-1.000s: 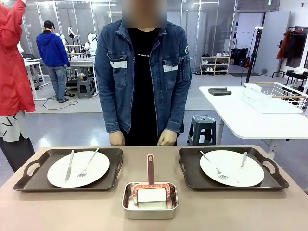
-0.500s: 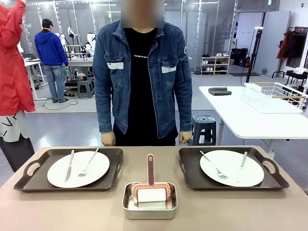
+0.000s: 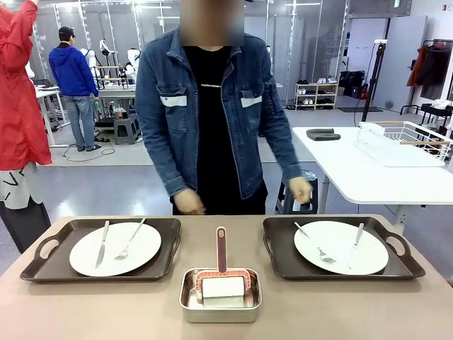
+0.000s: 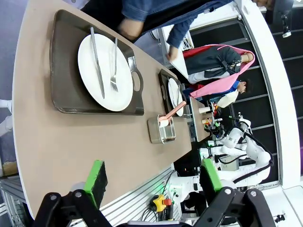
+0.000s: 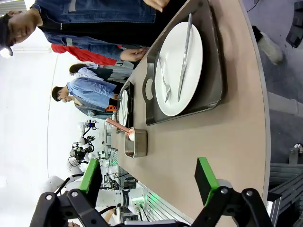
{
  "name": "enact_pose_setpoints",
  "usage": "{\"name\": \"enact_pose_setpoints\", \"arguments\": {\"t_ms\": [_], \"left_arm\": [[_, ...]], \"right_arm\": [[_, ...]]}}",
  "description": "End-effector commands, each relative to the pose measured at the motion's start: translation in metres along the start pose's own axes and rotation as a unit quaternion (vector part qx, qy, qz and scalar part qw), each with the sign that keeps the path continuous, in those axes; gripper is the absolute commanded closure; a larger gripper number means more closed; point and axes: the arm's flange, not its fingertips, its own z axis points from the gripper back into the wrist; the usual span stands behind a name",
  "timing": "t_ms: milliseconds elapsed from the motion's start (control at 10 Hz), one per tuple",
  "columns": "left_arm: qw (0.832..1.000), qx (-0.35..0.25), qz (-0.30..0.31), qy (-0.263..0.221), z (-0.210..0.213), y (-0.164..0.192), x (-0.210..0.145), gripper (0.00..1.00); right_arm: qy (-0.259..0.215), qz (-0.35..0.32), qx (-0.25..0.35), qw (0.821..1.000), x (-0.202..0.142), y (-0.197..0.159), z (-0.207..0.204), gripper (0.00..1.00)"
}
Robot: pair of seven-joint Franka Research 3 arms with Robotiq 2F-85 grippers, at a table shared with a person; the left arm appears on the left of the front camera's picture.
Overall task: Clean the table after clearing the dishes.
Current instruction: When the left (or right) Handle tray is removed, use the left hand (or right hand) to clean the left (or right) side of the table with the Lint Roller.
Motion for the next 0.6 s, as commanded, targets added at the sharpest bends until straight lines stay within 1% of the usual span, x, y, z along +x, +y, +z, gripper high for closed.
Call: {"name": "enact_pose_setpoints", "arguments": {"t_ms": [0,500], "left_arm": [[1.000,-0.004,-0.003,-0.004,0.0027,-0.0009,-0.0008,0.00],[1.000,-0.004,-0.003,-0.004,0.0027,-0.0009,-0.0008,0.00]], "right_arm": [[-0.003,0.003,0.002,1.000,0.0012,0.0024,0.0000,0.00],[-0.003,0.003,0.002,1.000,0.0012,0.0024,0.0000,0.00]]}}
